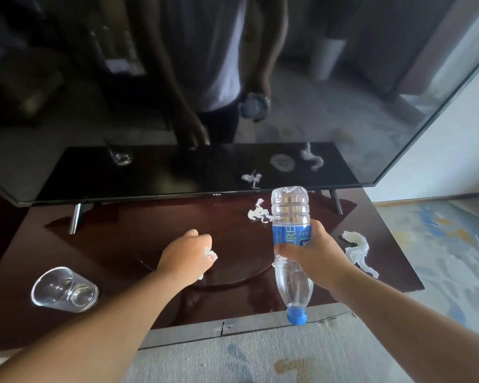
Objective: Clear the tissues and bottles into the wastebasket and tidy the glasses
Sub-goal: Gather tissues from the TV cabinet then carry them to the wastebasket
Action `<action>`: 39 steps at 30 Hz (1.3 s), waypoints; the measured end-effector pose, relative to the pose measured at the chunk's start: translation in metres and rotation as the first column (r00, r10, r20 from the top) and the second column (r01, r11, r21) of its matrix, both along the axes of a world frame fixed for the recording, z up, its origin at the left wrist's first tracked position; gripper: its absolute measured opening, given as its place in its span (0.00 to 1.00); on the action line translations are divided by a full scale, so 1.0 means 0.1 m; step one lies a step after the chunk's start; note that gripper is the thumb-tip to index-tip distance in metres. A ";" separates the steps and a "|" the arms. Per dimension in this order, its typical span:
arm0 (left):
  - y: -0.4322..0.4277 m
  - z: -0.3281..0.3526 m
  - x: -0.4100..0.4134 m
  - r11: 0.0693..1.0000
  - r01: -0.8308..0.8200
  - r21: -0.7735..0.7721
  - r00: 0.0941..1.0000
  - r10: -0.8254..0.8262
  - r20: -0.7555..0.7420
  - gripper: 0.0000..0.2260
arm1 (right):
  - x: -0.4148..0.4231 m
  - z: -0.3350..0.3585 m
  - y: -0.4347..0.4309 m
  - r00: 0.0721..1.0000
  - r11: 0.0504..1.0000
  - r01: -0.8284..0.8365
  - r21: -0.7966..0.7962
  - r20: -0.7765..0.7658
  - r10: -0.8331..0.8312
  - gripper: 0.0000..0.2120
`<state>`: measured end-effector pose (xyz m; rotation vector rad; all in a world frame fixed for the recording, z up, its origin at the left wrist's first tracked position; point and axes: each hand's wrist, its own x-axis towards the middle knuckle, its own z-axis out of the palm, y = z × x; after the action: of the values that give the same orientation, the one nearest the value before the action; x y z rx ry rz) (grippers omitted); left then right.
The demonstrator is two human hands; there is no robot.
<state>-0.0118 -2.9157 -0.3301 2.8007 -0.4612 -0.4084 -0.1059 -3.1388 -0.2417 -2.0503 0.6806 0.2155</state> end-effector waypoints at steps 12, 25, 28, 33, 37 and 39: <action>-0.25 0.45 -0.10 0.984 0.046 -0.175 0.999 -0.050 -0.015 0.05 | -0.34 0.25 -0.13 0.993 0.993 0.107 -0.049 0.049 -0.104 0.24; -1.13 0.92 -0.53 0.978 0.113 -0.174 0.973 -0.073 0.219 0.14 | -0.74 0.46 -0.88 0.985 0.996 0.074 -0.044 0.159 -0.066 0.24; -1.56 0.99 -0.74 0.980 0.111 -0.166 0.969 -0.069 0.239 0.16 | -1.01 0.51 -1.33 0.983 0.998 0.063 -0.008 0.173 -0.061 0.24; -2.51 1.09 -1.17 0.979 0.163 -0.121 0.961 -0.130 0.243 0.15 | -1.50 0.53 -2.24 0.973 0.990 0.136 0.021 0.185 -0.138 0.23; -3.24 1.17 -1.46 0.954 0.273 -0.122 0.945 -0.242 0.220 0.14 | -1.85 0.53 -2.79 0.957 0.976 0.213 0.044 0.194 -0.217 0.23; -3.56 1.22 -1.57 0.932 0.335 -0.137 0.927 -0.300 0.225 0.15 | -1.97 0.52 -3.03 0.951 0.969 0.242 0.041 0.186 -0.246 0.23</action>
<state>-0.1688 -3.2715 -0.2079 2.6086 -0.9582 -0.1386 -0.3032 -3.4417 -0.1898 -1.9187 0.8005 -0.1164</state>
